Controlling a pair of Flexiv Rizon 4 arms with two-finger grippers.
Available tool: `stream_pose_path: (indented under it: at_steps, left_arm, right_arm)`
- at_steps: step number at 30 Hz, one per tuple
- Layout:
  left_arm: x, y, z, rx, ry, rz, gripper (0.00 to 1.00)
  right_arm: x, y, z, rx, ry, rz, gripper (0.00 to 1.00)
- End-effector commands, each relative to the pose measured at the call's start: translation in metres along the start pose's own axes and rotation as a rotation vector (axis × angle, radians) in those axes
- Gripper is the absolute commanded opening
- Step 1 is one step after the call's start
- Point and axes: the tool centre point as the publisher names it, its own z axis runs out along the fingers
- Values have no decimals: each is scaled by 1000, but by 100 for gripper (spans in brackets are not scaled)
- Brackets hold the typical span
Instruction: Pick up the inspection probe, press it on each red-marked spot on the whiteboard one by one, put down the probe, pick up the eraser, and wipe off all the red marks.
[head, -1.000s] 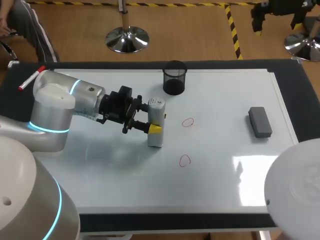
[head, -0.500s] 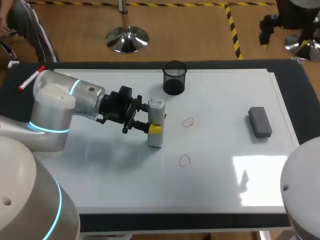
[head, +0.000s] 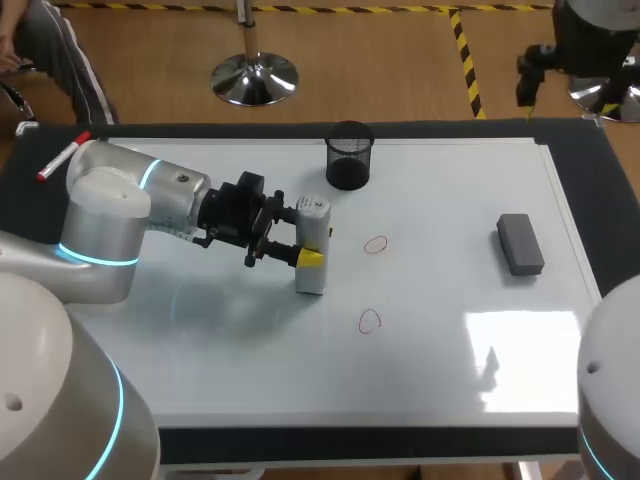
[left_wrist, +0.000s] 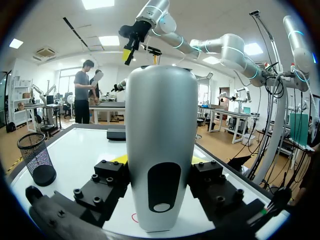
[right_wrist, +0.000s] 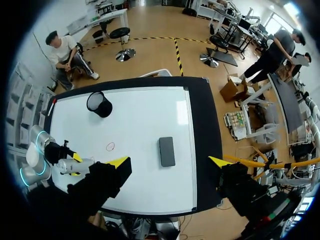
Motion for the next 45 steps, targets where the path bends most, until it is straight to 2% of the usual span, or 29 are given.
stream_pose_path:
  at_steps: [1, 7, 12, 26, 45]
  left_arm:
    - [1, 9, 2, 4, 1, 0, 0]
    - [1, 9, 2, 4, 1, 0, 0]
    - [1, 9, 2, 4, 1, 0, 0]
    - [1, 9, 2, 4, 1, 0, 0]
    - [1, 9, 2, 4, 1, 0, 0]
  right_arm:
    - [-1, -3, 7, 15, 1, 3, 100]
    - [3, -10, 18, 73, -13, 14, 100]
    - [5, -20, 21, 115, 13, 15, 100]
    - [9, -37, 29, 131, 36, 46, 100]
    - [9, -38, 30, 134, 55, 31, 100]
